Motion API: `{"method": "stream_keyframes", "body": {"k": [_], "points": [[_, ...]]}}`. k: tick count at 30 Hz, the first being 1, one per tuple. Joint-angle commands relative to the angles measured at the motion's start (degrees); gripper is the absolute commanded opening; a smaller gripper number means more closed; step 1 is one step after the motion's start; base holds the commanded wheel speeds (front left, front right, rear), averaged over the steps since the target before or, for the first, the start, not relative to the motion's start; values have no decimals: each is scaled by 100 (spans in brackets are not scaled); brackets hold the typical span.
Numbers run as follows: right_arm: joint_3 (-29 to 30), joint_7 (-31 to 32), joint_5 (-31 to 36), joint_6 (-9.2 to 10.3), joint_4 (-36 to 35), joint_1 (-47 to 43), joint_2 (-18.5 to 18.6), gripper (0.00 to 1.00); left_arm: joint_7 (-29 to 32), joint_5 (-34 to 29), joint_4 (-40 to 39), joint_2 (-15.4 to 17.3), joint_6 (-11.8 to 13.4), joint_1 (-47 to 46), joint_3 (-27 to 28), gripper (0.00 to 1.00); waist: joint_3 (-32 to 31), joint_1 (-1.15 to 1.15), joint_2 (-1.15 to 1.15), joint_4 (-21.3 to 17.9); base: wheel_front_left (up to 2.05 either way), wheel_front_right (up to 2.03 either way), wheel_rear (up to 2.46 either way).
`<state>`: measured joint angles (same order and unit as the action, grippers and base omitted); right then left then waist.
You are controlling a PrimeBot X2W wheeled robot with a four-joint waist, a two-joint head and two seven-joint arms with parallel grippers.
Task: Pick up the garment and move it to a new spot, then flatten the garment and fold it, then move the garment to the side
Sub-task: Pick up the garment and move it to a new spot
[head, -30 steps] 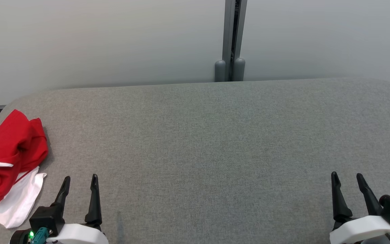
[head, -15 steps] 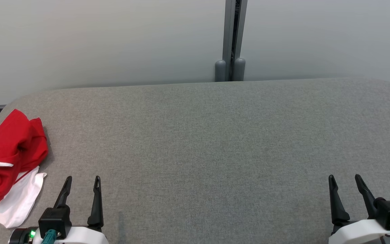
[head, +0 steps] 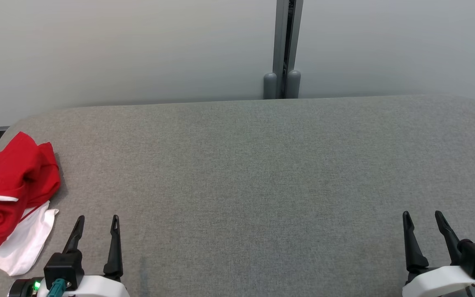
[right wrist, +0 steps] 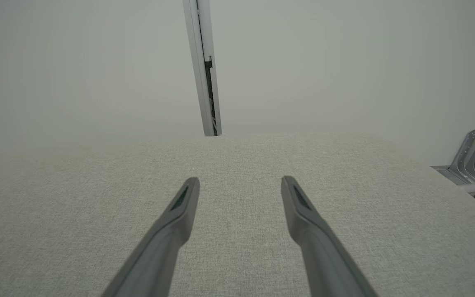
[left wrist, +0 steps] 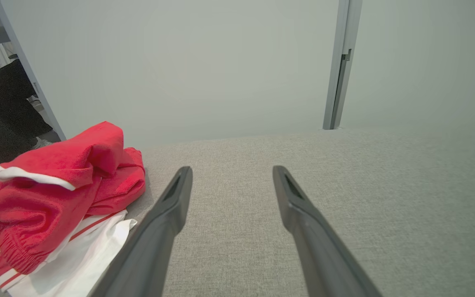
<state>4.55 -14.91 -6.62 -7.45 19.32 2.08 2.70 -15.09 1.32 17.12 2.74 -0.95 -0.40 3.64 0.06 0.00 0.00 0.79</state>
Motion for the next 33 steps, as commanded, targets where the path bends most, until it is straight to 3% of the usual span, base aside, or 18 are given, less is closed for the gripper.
{"method": "stream_keyframes", "body": {"k": [1,9,26,33], "points": [[-2,-43,-8,-6,-6,39,41,100,-12,-3,4,27,7,-85,32,100,4,0,0,20,0,0,0],[-133,-41,-8,-6,-1,-46,39,100,-12,-45,115,58,-46,-99,26,100,-1,0,0,562,0,0,0],[-271,-37,-95,-4,-16,23,81,100,-7,8,96,96,-17,-96,179,100,123,0,0,2822,0,0,0],[-477,-37,-108,-3,77,229,74,100,-7,77,-77,100,53,97,422,100,181,0,0,2957,0,0,0]]}}
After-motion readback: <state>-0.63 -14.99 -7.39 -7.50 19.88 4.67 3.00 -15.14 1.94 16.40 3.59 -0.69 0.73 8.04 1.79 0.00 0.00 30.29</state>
